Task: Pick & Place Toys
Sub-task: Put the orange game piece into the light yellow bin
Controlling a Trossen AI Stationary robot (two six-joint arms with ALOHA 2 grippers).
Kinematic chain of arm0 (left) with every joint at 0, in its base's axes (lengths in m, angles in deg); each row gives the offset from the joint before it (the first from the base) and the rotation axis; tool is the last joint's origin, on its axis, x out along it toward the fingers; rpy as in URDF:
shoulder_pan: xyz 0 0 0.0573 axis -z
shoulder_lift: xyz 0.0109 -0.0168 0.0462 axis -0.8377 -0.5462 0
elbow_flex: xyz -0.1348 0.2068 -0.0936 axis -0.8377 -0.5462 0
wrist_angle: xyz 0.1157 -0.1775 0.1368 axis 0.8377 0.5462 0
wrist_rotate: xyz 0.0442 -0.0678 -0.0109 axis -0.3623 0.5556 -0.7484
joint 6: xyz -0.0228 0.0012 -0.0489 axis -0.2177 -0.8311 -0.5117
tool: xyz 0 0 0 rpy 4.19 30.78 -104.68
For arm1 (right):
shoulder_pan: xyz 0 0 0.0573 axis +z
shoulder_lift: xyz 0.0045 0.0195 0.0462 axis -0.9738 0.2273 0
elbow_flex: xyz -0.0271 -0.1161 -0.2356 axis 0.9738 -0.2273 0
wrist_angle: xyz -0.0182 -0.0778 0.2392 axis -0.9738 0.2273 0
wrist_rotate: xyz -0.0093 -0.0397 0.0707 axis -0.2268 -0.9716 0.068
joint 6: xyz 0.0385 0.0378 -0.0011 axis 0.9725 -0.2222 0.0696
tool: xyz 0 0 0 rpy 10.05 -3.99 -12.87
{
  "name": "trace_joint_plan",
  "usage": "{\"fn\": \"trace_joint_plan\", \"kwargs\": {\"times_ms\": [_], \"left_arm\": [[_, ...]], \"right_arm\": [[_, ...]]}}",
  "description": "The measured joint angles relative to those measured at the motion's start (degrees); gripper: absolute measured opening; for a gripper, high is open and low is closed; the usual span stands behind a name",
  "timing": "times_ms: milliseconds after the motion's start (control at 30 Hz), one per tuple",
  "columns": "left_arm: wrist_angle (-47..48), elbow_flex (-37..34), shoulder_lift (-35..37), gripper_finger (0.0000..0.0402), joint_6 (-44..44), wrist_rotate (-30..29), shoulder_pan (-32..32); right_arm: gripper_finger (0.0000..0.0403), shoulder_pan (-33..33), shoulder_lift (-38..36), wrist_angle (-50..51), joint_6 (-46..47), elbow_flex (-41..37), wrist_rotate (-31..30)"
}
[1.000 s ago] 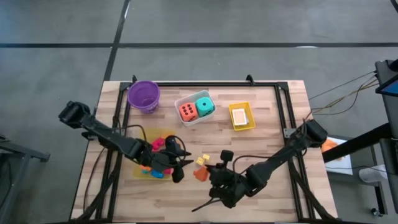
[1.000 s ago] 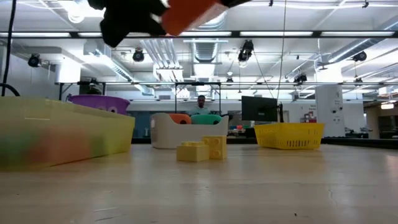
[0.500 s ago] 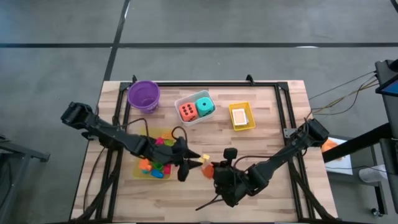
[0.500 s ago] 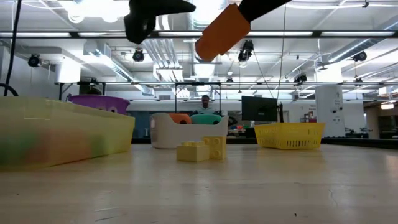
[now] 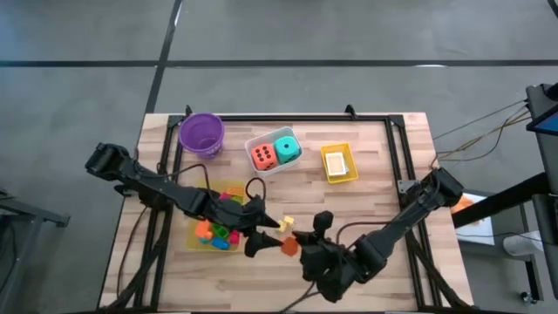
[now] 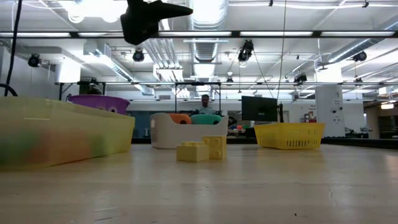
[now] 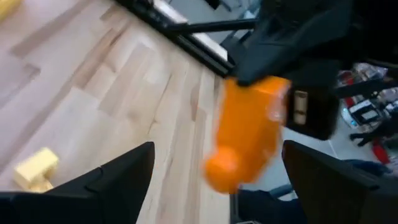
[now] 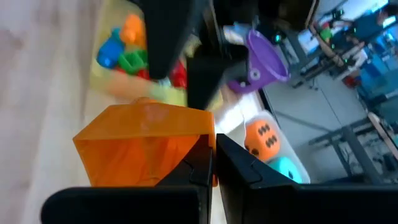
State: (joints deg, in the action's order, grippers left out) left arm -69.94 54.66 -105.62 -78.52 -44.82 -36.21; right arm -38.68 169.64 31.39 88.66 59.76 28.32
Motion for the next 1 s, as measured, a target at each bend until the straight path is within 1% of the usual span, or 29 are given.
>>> {"fn": "trace_joint_plan", "kwargs": {"times_ms": [67, 133, 300, 367, 433, 567, 700, 1000], "left_arm": [[-0.4, 0.0, 0.4, 0.0356, 2.1, 0.1, -0.1], [-2.2, 0.0, 0.5, 0.0356, 4.4, 1.6, -0.1], [-12.3, 0.0, 0.6, 0.0357, 8.8, 11.5, 0.0], [-15.8, 0.0, 0.6, 0.0357, 9.5, 14.2, 0.3], [-18.9, 0.0, 0.6, 0.0357, 10.3, 15.8, 0.6], [-20.9, 0.0, 0.6, 0.0357, 11.9, 16.1, 0.9], [-22.2, 0.0, 0.6, 0.0357, 14.1, 16.1, 1.6], [-25.6, 0.0, 0.3, 0.0357, 15.1, 15.1, 1.9]], "right_arm": [[0.0008, 1.0, 0.0, -0.1, -1.5, 1.9, -0.6], [0.0008, 1.9, 0.0, -0.5, -3.9, 3.7, -1.0], [0.0008, 3.6, 0.0, -2.1, -10.1, 8.1, -1.0], [0.0008, 4.0, 0.0, -2.8, -12.1, 9.4, -1.0], [0.0008, 4.5, 0.0, -3.7, -14.8, 10.5, -1.0], [0.0008, 5.1, 0.0, -7.6, -20.6, 12.3, -1.0], [0.0008, 5.1, 0.0, -7.8, -23.4, 13.6, -1.0], [0.0008, 1.7, 0.0, -12.0, -29.6, 14.1, -0.8]]}}
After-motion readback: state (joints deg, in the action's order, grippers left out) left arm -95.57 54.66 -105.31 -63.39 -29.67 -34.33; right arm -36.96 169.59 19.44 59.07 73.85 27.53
